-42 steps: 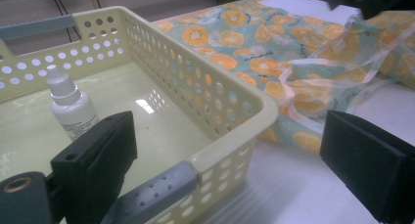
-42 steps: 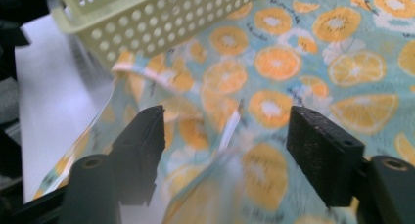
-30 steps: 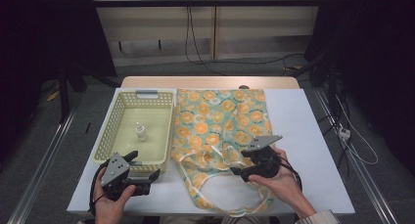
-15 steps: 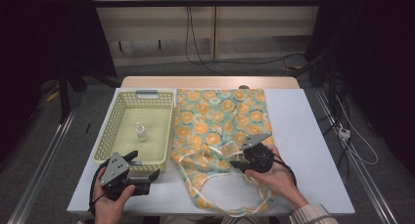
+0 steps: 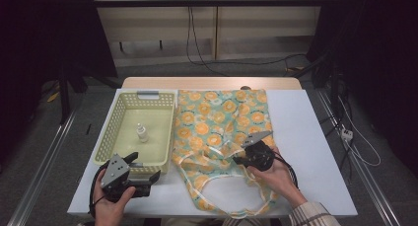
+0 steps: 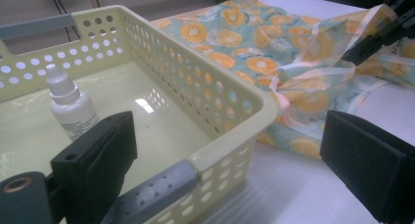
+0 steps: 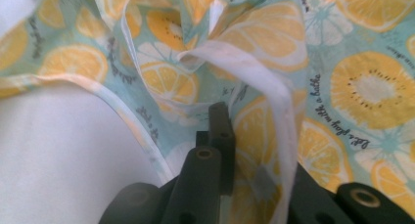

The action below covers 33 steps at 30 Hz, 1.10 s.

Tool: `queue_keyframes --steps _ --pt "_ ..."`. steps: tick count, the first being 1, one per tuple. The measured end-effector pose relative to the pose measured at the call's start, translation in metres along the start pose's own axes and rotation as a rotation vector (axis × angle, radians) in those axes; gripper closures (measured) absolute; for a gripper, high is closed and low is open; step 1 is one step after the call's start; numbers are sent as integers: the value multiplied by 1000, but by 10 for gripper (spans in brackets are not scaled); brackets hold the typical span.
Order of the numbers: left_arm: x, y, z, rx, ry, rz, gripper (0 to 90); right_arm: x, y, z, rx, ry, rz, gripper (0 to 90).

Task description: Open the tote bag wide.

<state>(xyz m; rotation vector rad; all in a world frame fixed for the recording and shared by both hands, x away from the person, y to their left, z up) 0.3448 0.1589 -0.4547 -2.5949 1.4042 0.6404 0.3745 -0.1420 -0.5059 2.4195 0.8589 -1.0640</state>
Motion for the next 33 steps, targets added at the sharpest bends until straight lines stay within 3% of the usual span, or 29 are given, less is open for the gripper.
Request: queue_keyframes --steps 7,20,25,33 --pt "-1 0 0 -5 5 -1 64 -12 8 -20 26 71 -8 900" --pt "-1 0 0 -6 7 -4 64 -23 19 -40 52 141 2 900" --pt "-1 0 -1 -4 8 -3 64 -32 25 -55 50 186 10 900" --pt "-1 0 0 -4 7 -4 64 -41 41 -71 89 240 23 900"
Point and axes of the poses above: each handheld gripper's, and its own axes: x roughly forward along the jaws, z roughly out of its underside, y roughly to its right, the point moved 9 cm from there along x, roughly forward along the jaws, and after that the axes turned 14 degrees about z, right-handed, at the moved point
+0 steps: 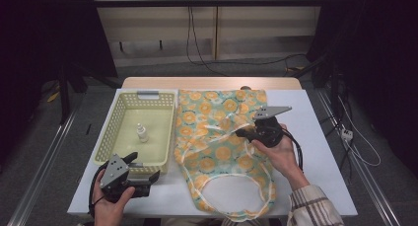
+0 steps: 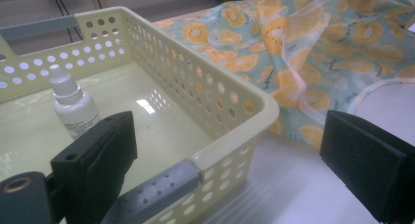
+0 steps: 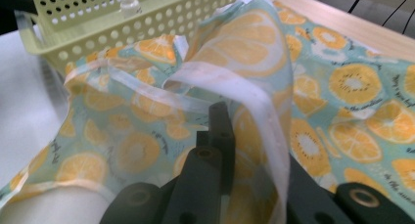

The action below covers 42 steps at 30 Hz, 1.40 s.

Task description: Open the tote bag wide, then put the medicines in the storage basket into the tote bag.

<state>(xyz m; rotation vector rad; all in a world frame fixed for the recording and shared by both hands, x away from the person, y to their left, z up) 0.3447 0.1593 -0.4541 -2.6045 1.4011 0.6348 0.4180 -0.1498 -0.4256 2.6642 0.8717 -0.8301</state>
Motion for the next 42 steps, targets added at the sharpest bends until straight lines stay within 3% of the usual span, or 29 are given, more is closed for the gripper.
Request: queue_keyframes --steps 9,17,23,38,42 --pt "0 0 0 -1 3 4 63 -3 10 -23 10 56 12 900" --pt "-1 -4 1 -15 10 8 63 -9 21 -32 41 95 28 900" --pt "-2 -4 -3 -9 19 4 63 -16 17 -37 47 126 20 900" --pt "-9 -12 -14 -26 34 15 64 -13 17 -30 66 104 18 900" --pt "-10 -15 -16 -14 -3 18 62 -13 13 -29 63 100 6 900"
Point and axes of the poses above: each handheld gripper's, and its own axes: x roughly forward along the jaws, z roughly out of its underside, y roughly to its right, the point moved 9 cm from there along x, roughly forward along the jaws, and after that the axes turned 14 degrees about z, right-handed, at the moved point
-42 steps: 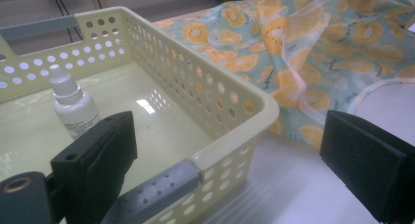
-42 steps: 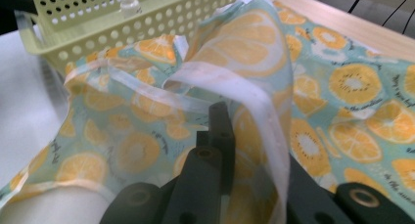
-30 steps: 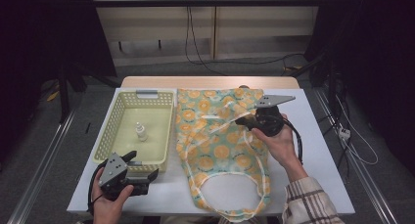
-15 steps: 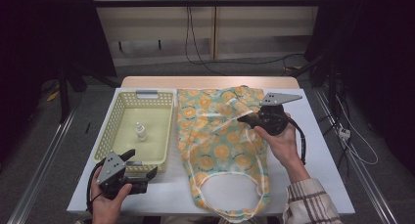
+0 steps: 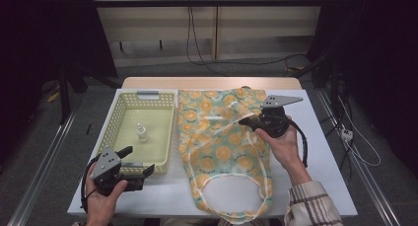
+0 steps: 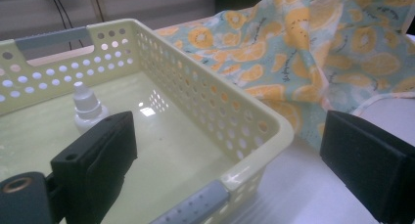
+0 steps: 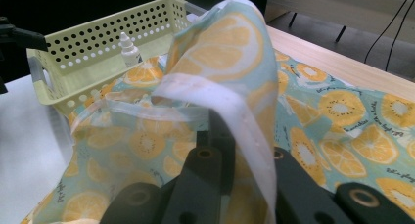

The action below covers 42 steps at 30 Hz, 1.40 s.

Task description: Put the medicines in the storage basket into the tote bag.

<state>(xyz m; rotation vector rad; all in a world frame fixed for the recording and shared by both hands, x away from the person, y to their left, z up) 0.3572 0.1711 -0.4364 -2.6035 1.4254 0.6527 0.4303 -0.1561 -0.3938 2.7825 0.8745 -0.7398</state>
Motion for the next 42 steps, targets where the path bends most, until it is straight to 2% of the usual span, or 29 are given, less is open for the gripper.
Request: queue_keyframes --steps 1,4,9,10,11,16,17,19,21,23,24,26,29,32,34,35,38,42 --pt "1 -1 0 -1 -12 -2 61 1 0 0 -1 -2 1 900" --pt "2 -5 -3 36 -41 -17 58 3 1 2 -6 -10 2 900" --pt "5 -18 -9 20 -81 -52 75 4 0 4 -2 -11 -12 900" --pt "5 -20 -11 19 -84 -48 76 4 -1 4 0 -6 -15 900" --pt "4 -24 -12 10 -101 -55 86 5 -1 4 -2 -3 -17 900" --pt "9 -43 -18 -39 -105 -62 98 8 -3 6 -9 -13 -20 900" --pt "11 -47 -19 -41 -94 -66 98 8 -3 5 -9 -12 -19 900" --pt "17 -55 -19 -44 -108 -59 98 8 -3 5 -8 -10 -19 900" --pt "21 -62 -19 -41 -139 -74 100 8 -1 5 -5 -8 -17 900" --pt "26 -67 -20 -59 -151 -56 101 8 -1 5 -7 -12 -18 900" --pt "27 -70 -22 -59 -148 -62 102 8 -1 6 -8 -13 -17 900" --pt "29 -76 -24 -33 -159 -80 106 8 0 6 -7 -13 -17 900" --pt "32 -84 -23 -74 -184 -71 110 8 1 6 -7 -13 -14 900" --pt "34 -90 -23 -109 -228 -69 132 8 1 7 -6 -14 -13 900" --pt "34 -91 -29 -81 -216 -81 188 9 1 7 -6 -17 -12 900" --pt "34 -92 -32 -65 -210 -85 184 9 1 8 -8 -18 -12 900" --pt "37 -97 -37 -82 -190 -85 180 10 0 8 -6 -19 -13 900" --pt "51 -107 -27 -104 -246 -92 181 10 0 8 -8 -20 -13 900"
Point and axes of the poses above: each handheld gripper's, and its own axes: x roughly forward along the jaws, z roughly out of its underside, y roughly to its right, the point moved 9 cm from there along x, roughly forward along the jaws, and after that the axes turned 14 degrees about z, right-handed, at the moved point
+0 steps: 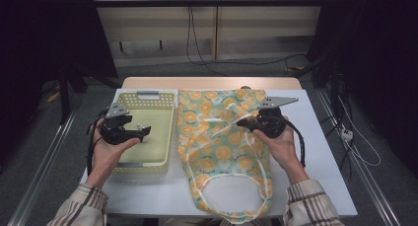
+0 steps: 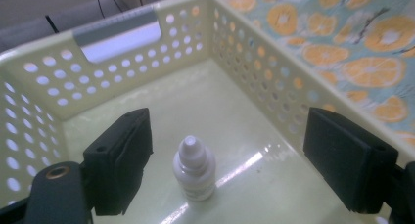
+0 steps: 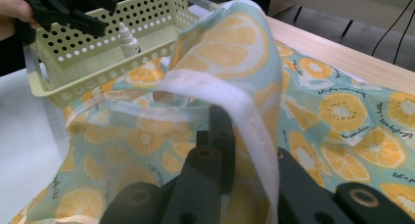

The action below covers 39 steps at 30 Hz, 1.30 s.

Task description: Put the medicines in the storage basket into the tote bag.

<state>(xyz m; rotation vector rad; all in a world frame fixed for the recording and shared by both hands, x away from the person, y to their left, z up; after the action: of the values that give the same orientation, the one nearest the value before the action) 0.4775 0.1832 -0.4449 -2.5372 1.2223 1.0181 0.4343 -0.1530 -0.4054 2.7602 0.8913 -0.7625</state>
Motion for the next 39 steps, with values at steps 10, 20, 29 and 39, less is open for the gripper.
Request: queue_keyframes --steps 10,20,29,39 --pt "25 -15 14 -50 -127 -24 178 3 -1 3 -3 -10 -5 900" --pt "32 -25 30 -119 -216 -28 417 4 -1 4 -5 -14 -6 900" --pt "34 -25 34 -97 -263 -26 594 4 -1 4 -1 -13 -8 900" --pt "33 -23 32 -78 -266 -28 602 7 -1 5 1 -17 -9 900"
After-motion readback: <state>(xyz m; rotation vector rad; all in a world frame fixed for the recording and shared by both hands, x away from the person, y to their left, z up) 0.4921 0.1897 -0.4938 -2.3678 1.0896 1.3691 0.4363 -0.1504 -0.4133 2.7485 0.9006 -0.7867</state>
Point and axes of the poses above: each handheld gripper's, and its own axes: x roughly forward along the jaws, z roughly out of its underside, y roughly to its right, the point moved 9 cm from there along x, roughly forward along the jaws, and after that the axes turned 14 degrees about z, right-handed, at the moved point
